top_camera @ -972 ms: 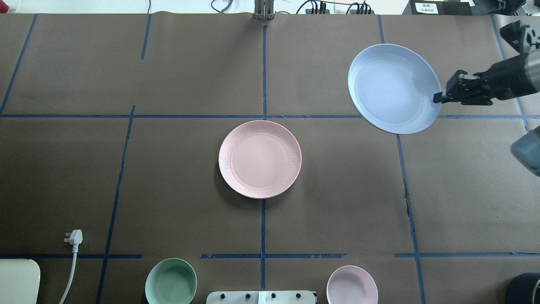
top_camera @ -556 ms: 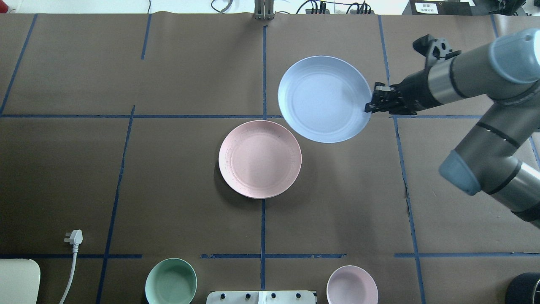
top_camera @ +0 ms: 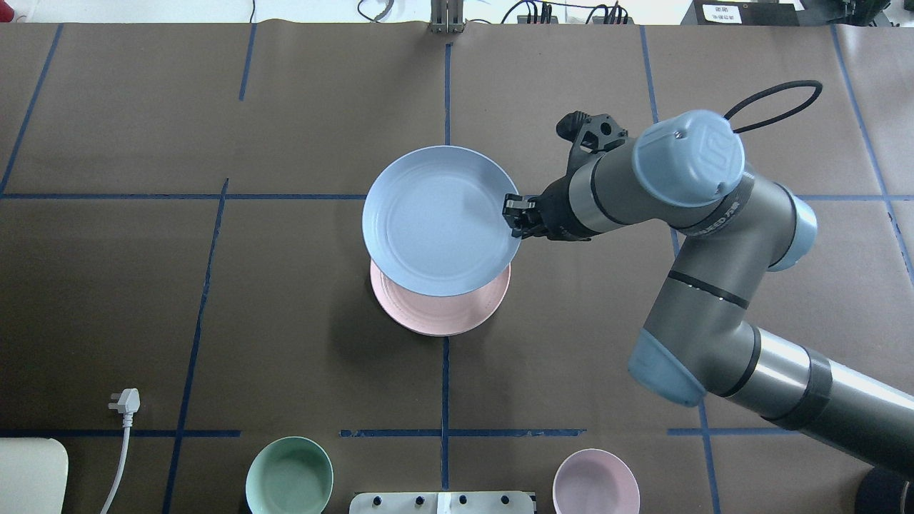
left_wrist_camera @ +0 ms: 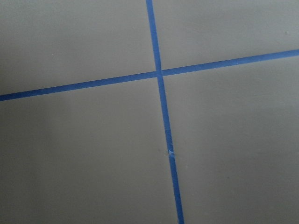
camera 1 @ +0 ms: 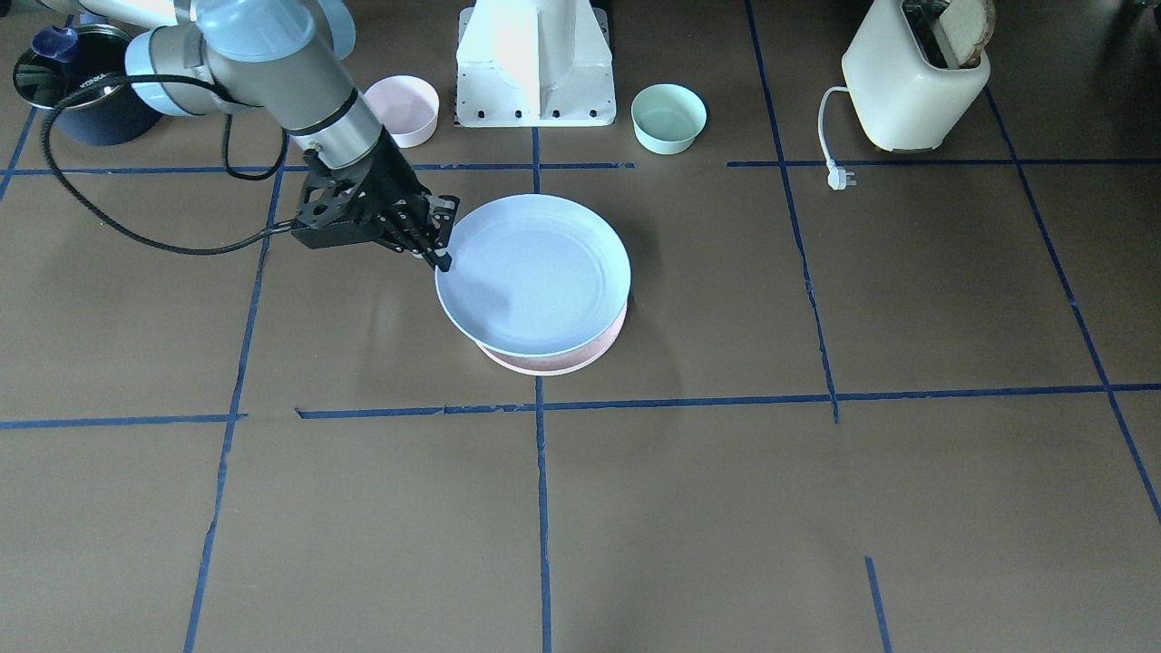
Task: Stack three plates with pink and blue
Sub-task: 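Carry the light blue plate over the pink plate and lower it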
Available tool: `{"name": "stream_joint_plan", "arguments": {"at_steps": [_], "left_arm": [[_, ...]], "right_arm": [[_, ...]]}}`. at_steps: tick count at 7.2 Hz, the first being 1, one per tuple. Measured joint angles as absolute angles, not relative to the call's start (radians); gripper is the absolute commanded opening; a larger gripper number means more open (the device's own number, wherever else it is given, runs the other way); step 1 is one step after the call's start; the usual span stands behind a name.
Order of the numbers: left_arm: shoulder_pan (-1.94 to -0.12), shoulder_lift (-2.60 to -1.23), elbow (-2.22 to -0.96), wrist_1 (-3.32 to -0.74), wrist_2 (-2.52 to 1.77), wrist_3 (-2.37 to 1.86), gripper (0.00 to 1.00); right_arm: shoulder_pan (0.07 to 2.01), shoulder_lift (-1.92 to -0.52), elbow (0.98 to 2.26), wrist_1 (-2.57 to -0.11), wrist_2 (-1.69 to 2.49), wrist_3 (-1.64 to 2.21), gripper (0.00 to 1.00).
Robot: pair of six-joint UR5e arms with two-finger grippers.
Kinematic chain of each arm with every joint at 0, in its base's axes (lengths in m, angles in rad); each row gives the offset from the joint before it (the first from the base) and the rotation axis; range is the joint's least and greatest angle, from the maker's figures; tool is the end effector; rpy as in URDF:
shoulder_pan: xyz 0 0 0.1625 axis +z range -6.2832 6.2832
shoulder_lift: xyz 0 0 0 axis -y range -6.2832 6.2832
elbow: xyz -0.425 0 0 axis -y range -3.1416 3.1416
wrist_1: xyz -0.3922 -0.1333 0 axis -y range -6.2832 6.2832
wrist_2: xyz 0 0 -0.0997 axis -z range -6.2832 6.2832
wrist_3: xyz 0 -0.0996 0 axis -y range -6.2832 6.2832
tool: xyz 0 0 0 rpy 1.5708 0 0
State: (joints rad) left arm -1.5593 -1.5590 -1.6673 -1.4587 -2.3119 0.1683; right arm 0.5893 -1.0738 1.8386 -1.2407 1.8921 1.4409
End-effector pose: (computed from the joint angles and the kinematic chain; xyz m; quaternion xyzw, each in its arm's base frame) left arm -0.0605 -0.4842 0.6305 0.0156 0.3620 0.0787 0.9287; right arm -0.4549 -0.4266 0.2192 0.0530 -0.5290 0.1108 0.8397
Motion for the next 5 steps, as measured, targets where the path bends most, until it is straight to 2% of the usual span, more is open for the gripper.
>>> {"name": "stream_joint_plan", "arguments": {"at_steps": [5], "left_arm": [[-1.563,-1.557,-1.662,-1.46,-2.313,0.172,1.0]], "right_arm": [[0.518,-1.072,1.799,-1.26,1.842,1.446,0.0]]}}
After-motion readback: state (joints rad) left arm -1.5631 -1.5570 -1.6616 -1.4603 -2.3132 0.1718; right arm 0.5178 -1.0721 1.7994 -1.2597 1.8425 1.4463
